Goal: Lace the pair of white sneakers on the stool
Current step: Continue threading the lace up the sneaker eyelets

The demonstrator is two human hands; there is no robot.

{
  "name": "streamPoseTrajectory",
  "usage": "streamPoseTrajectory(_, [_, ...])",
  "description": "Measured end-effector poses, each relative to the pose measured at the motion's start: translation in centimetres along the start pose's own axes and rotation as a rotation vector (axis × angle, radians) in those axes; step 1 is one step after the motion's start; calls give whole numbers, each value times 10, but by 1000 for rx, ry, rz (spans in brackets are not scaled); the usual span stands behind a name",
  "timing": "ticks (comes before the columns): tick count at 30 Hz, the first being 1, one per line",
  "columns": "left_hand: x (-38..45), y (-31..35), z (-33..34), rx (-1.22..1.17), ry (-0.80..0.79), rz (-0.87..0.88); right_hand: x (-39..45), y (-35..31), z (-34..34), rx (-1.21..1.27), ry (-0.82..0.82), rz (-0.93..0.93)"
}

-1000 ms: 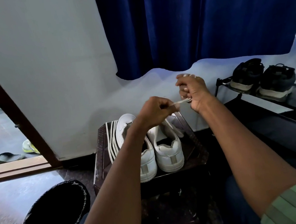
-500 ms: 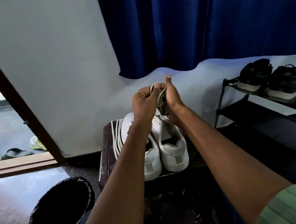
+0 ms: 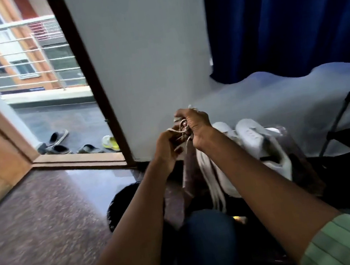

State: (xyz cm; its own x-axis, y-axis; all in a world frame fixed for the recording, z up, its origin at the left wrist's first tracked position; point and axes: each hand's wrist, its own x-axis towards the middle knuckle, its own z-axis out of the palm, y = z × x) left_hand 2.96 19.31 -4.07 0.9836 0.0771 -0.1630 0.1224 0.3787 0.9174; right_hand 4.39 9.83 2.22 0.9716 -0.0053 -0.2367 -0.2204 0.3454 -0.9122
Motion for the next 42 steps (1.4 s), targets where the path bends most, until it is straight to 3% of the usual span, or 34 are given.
streamPoseTrajectory(4, [-10, -8, -105, 258, 361, -116, 0, 65, 62, -240, -105, 214])
streamPoseTrajectory(7, [-25, -13, -167, 466, 345, -256, 6, 108, 88, -294, -135, 342])
streamPoseTrajectory(10, [-28, -13, -213, 448, 294, -326, 22, 147, 106, -275, -109, 383])
streamPoseTrajectory(14, [-15, -25, -249, 385, 424, -323, 48, 203, 123, -346, -44, 331])
streamPoseTrajectory(19, [2, -52, -276, 448, 600, -295, 56, 240, 113, -573, -267, 497])
streamPoseTrajectory(22, [9, -65, -283, 444, 633, -291, 66, 253, 98, -721, -210, 419])
streamPoseTrajectory(30, [5, -44, -228, 487, 531, -217, 62, 214, 83, -901, -172, 249])
streamPoseTrajectory(42, [-17, 27, -30, 600, 240, 61, 6, 34, 8, -1020, 23, -129])
